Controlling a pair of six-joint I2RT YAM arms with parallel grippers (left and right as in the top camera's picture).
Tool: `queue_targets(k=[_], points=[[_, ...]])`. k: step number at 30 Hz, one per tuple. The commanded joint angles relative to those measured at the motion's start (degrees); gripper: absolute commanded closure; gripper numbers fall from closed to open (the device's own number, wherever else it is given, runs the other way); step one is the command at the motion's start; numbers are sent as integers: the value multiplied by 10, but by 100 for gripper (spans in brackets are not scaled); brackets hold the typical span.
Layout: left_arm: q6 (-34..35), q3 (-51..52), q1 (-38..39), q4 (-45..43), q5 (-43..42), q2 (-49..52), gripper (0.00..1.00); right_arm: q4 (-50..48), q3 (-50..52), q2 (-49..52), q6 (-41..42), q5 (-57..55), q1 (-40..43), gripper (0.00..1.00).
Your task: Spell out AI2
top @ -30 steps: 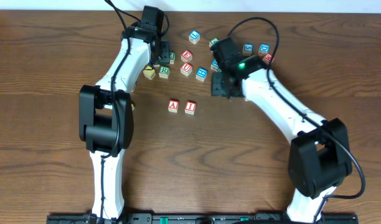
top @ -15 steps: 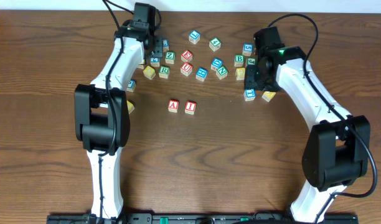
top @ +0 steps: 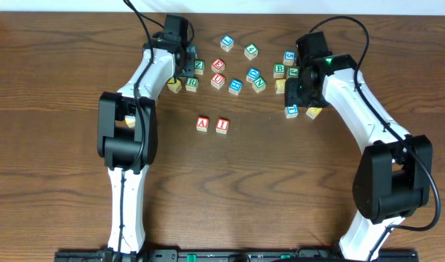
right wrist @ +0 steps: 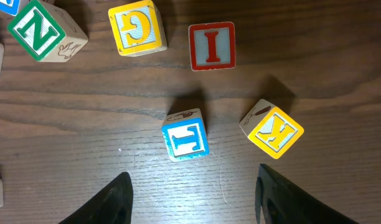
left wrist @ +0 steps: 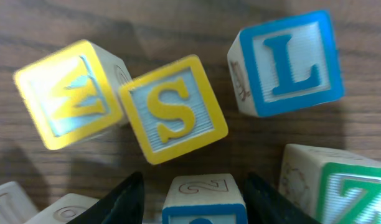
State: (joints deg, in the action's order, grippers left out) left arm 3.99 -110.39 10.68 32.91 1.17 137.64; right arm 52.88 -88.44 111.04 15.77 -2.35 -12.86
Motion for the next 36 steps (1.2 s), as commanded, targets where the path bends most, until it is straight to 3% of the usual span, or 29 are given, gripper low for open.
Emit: queue_targets(k=[1, 11, 18, 26, 36], points=[[-10, -11, 0, -4, -7, 5, 53, 1, -7, -7, -13, -7, 2, 41], [-10, -11, 1, -4, -7, 3, 80, 1, -7, -7, -13, -18, 3, 36], [-10, -11, 1, 12, -7, -24, 81, 1, -7, -7, -13, -18, 5, 36], [-2, -11, 12, 81, -7, -122, 81, -13, -7, -7, -12, -16, 24, 36], [134, -9, 100, 235, -7, -170, 81, -17, -7, -7, -12, 0, 64, 37]])
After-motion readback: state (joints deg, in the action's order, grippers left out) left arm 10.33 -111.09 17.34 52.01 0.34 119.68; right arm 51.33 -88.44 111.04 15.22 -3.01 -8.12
